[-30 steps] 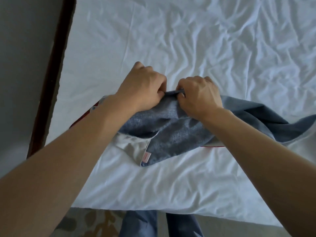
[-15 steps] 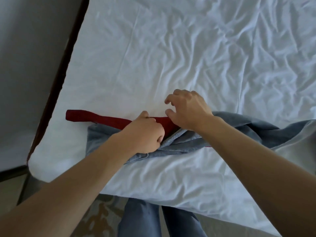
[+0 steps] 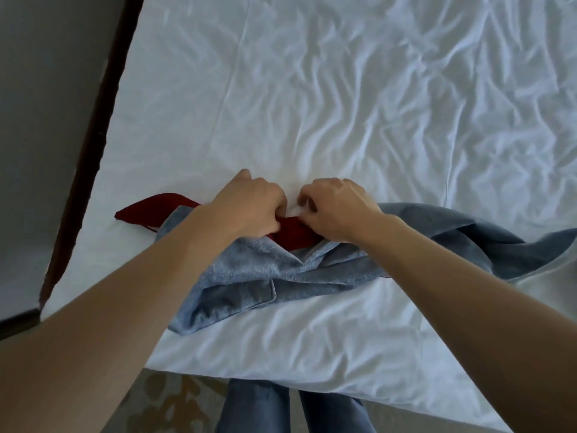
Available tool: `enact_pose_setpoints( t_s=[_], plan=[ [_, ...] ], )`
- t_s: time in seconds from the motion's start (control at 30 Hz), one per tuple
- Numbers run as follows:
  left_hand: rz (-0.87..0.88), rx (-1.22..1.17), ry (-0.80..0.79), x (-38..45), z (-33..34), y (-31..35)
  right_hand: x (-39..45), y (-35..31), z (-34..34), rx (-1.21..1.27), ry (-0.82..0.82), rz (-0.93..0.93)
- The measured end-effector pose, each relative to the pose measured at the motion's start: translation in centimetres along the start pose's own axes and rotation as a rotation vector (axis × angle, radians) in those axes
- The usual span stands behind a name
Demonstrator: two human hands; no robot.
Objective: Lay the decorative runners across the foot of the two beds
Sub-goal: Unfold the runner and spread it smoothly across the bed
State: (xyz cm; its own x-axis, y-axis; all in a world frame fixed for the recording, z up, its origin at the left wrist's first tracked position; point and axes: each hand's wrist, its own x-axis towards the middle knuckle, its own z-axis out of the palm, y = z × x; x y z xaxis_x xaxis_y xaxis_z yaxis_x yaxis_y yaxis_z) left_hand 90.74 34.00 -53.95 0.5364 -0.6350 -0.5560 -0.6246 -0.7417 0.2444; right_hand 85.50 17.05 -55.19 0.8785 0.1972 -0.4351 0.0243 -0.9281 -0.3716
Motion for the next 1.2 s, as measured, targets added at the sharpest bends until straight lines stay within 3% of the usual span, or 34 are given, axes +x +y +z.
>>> enact_pose_setpoints(
  t_s=[0.17,0.23,0.3,0.47,0.53,0.6,0.67,0.73,0.8,0.87,1.03,1.1,1.2],
  plan=[
    [0.091,0.013,0.528,1.2,-2.8,-2.0,1.7,0.1,-2.2,0.148,0.085,0.062],
    [0.096,0.033,0.659,2.4,-4.3,-2.8,3.0,0.4,-3.8,0.175,0.153,0.131],
    [0.103,0.035,0.657,3.7,-5.2,-3.4,4.5,0.7,-5.1,0.088,0.206,0.161],
    [-0.054,0.011,0.432,5.5,-6.1,-7.4,6.0,2.8,-6.3,-0.147,0.483,0.27],
    [-0.074,0.02,0.347,5.6,-6.1,-9.1,6.3,3.3,-6.5,-0.108,0.448,0.264],
    [-0.036,0.035,0.398,5.8,-6.6,-10.0,7.1,2.4,-6.6,0.004,0.343,0.194],
    [-0.031,0.065,0.569,5.9,-7.4,-11.2,8.7,1.1,-6.6,0.036,0.286,0.142],
    [-0.061,0.097,0.742,6.1,-8.6,-12.9,10.7,0.1,-6.8,-0.043,0.35,0.134],
    [-0.074,0.116,0.819,6.6,-9.4,-13.7,12.3,-0.5,-7.5,-0.1,0.514,0.165],
    [-0.045,0.09,0.779,7.0,-9.2,-14.0,13.4,-0.4,-8.0,-0.093,0.608,0.18],
    [-0.183,0.048,0.534,5.5,-7.3,-16.9,14.8,-2.5,-7.1,-0.059,0.422,0.047],
    [-0.185,0.037,0.577,4.6,-7.1,-18.1,15.8,-3.6,-6.7,-0.101,0.434,0.003],
    [-0.194,0.127,0.794,3.5,-8.3,-19.6,17.5,-5.3,-7.2,-0.161,0.504,-0.013]
  ],
)
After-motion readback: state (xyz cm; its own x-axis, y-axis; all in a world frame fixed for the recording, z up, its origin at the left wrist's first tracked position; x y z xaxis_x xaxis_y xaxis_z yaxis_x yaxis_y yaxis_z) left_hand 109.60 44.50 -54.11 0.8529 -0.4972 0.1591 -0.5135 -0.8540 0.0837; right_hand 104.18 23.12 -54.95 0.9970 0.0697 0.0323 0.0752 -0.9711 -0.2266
